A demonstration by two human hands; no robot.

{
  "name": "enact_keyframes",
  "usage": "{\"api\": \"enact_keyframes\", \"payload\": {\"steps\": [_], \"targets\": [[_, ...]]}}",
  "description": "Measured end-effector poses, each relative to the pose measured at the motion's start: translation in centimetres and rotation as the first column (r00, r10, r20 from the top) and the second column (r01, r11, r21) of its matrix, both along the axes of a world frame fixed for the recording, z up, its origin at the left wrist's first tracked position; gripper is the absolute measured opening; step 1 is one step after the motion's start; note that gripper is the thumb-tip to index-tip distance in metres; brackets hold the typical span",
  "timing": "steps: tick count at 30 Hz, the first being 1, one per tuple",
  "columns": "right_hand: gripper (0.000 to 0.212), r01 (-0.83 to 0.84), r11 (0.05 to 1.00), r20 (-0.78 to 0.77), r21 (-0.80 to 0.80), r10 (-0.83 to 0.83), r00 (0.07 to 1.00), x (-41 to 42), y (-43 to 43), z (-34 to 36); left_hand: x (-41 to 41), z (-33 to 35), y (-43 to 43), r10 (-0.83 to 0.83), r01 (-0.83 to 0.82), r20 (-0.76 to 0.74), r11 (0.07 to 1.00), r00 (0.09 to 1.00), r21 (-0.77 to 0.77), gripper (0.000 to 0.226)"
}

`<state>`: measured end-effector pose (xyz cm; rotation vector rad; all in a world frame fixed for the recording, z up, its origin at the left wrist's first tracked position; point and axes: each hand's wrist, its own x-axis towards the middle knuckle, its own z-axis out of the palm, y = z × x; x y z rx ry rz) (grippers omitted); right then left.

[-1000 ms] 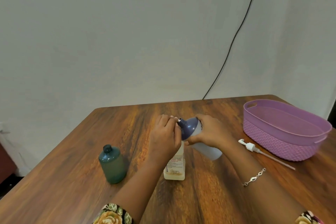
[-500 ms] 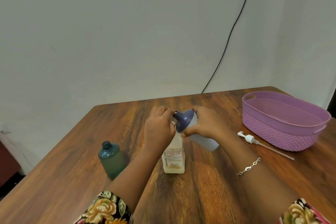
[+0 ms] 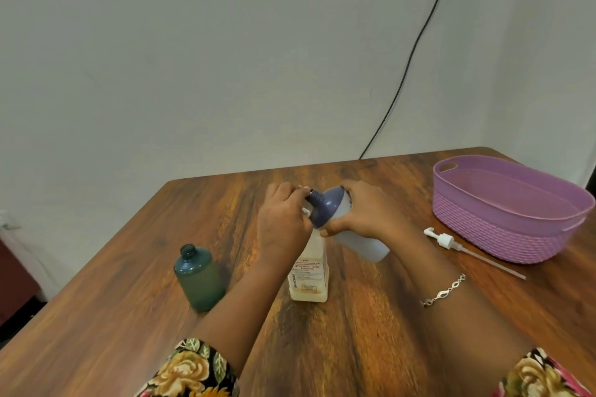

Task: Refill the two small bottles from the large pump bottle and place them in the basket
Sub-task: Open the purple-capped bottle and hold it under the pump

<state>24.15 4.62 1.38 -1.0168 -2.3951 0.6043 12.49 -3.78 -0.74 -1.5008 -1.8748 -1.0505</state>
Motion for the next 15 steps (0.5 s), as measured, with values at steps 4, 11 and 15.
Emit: {"api": "enact_keyframes", "payload": {"steps": [4, 11, 15], "targets": [[0.072, -0.011, 1.000, 0.024, 0.010, 0.011, 1.000, 0.0, 0.1, -0.3, 0.1, -1.2, -0.1, -0.003, 0.003, -0.011, 0.999, 1.000, 0.049, 0.030], [0.070, -0.006, 1.000, 0.007, -0.002, 0.006, 1.000, 0.1, 0.2, -0.2, 0.7, -0.1, -0.1, -0.002, 0.000, 0.086, 1.000, 0.996, 0.021, 0.026], [0.071, -0.002, 1.000, 0.004, -0.001, 0.002, 1.000, -0.1, 0.1, -0.1, 0.4, 0.4, -0.3, 0.010, -0.012, 0.090, 1.000, 0.996, 0.016, 0.025]]}}
